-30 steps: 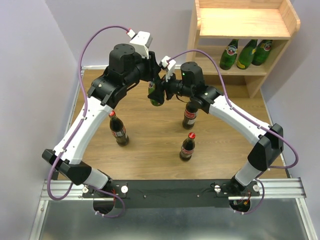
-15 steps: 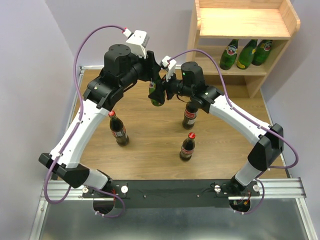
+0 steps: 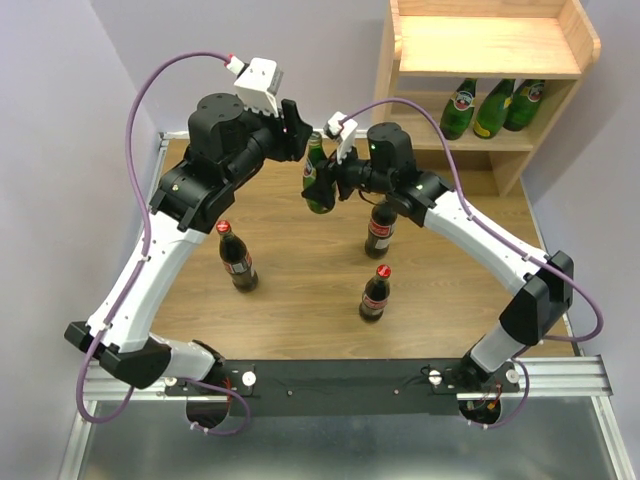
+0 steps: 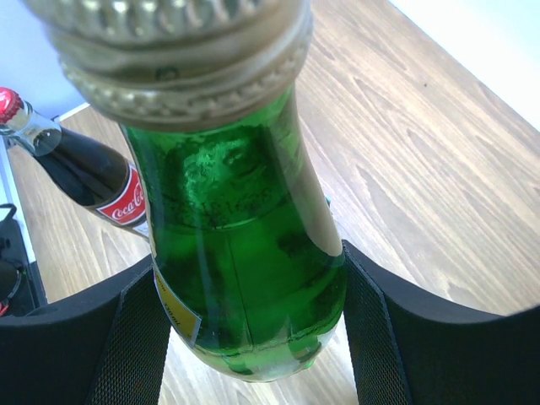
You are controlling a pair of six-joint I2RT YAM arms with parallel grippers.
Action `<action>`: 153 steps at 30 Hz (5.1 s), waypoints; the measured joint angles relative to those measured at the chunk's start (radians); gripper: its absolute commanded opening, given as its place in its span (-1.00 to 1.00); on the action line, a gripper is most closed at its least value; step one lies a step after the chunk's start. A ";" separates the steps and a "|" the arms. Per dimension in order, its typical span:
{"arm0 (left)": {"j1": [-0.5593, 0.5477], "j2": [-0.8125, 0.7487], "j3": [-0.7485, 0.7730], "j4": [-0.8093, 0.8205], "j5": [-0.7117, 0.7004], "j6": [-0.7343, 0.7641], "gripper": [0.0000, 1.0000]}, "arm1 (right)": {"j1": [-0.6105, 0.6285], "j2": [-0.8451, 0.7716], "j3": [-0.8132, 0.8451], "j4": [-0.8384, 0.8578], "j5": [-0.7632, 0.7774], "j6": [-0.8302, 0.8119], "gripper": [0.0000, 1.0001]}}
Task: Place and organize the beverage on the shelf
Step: Place the drink on the shelf.
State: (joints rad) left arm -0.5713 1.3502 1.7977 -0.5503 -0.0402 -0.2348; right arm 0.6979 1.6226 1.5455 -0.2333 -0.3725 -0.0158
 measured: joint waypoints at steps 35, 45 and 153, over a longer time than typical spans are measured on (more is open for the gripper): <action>0.000 -0.436 -0.736 0.459 -0.151 0.177 0.44 | -0.398 -0.251 -0.035 -0.048 0.023 0.006 -0.99; 0.000 -0.492 -0.831 0.570 -0.154 0.213 0.44 | -0.440 -0.261 -0.106 -0.045 0.150 -0.045 -0.99; 0.000 -0.512 -0.874 0.616 -0.158 0.246 0.43 | -0.457 0.108 -0.035 0.293 0.399 -0.029 -0.93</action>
State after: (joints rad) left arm -0.5716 0.8387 0.9234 0.0662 -0.1982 0.0109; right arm 0.2405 1.7302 1.5101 0.0593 0.0265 -0.0452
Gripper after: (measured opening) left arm 0.719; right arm 0.738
